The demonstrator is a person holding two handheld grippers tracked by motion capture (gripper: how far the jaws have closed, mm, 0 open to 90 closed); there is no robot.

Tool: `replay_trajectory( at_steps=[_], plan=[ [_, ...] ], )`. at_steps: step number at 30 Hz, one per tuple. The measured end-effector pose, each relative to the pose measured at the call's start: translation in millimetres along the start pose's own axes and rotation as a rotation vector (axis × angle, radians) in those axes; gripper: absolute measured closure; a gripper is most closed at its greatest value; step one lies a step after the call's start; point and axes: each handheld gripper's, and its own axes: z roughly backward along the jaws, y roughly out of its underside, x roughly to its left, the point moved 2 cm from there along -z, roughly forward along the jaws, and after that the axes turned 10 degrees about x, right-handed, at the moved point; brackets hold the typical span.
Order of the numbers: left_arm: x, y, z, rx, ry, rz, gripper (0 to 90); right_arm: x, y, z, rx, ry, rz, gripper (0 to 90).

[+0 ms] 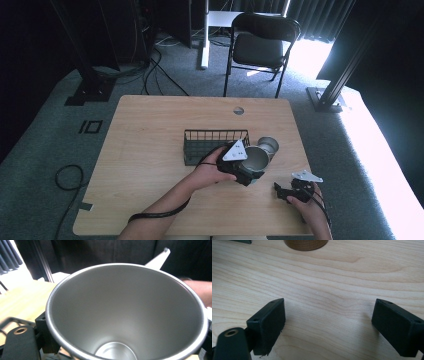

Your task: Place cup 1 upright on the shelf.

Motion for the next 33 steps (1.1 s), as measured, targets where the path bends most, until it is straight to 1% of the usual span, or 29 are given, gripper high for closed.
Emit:
replay_trajectory(
  at_steps=[1, 2, 3, 4, 5, 8, 11, 12, 14, 15, 17, 18, 20, 21, 23, 25, 33],
  plan=[
    [2.7, -4.0, 6.3, -0.012, -0.006, -0.003, 14.4, 0.0, 0.0, 0.0, 0.000, 0.000, 0.000, 11.3],
    [2.7, -4.0, 6.3, -0.012, -0.006, -0.003, 14.4, 0.0, 0.0, 0.0, 0.000, 0.000, 0.000, 11.3],
    [4.3, -5.9, 9.8, -0.016, -0.007, -0.008, 14.4, 0.0, 0.0, 0.0, 0.000, 0.000, 0.000, 11.3],
    [7.4, -9.5, 15.8, -0.030, -0.012, -0.005, 14.4, 0.0, 0.0, 0.0, 0.000, 0.000, 0.000, 11.3],
    [7.4, -9.5, 15.8, -0.030, -0.012, -0.005, 14.4, 0.0, 0.0, 0.0, 0.000, 0.000, 0.000, 11.3],
    [12.5, -12.9, 22.8, -0.035, -0.027, -0.008, 14.4, 0.0, 0.0, 0.0, 0.000, 0.000, 0.000, 11.2],
    [17.5, -15.4, 30.0, -0.036, -0.034, -0.013, 14.4, 0.0, 0.0, 0.0, 0.000, 0.000, 0.000, 11.3],
    [17.5, -15.4, 30.0, -0.036, -0.034, -0.013, 14.4, 0.0, 0.0, 0.0, 0.000, 0.000, 0.000, 11.3],
    [20.3, -16.9, 33.7, -0.042, -0.032, -0.007, 14.4, 0.0, 0.0, 0.0, 0.000, 0.000, 0.000, 11.2],
    [23.6, -18.7, 37.7, -0.047, -0.043, -0.003, 14.4, -0.1, 0.0, 0.0, 0.000, 0.000, 0.000, 11.2],
    [25.3, -19.7, 40.0, -0.047, -0.048, -0.007, 14.4, 0.0, 0.0, 0.0, 0.000, 0.000, 0.000, 11.2],
    [29.1, -21.6, 44.6, -0.055, -0.052, 0.004, 14.4, 0.0, 0.0, 0.0, 0.000, 0.000, 0.000, 11.3],
    [29.1, -21.6, 44.6, -0.055, -0.052, 0.004, 14.4, 0.0, 0.0, 0.0, 0.000, 0.000, 0.000, 11.3],
    [33.3, -22.9, 49.1, -0.058, -0.068, 0.011, 14.4, 0.0, 0.0, 0.0, 0.000, 0.000, 0.001, 11.2],
    [37.0, -23.4, 53.1, -0.062, -0.082, 0.014, 14.4, 0.0, 0.0, 0.0, 0.000, 0.000, 0.000, 11.2],
    [42.4, -22.9, 57.9, -0.068, -0.092, 0.028, 14.4, 0.0, 0.0, 0.0, 0.000, 0.000, 0.000, 11.3],
    [63.7, -19.1, 76.0, -0.083, -0.157, 0.063, 14.4, 0.1, 0.0, 0.0, 0.000, 0.000, 0.000, 11.3]
  ],
)
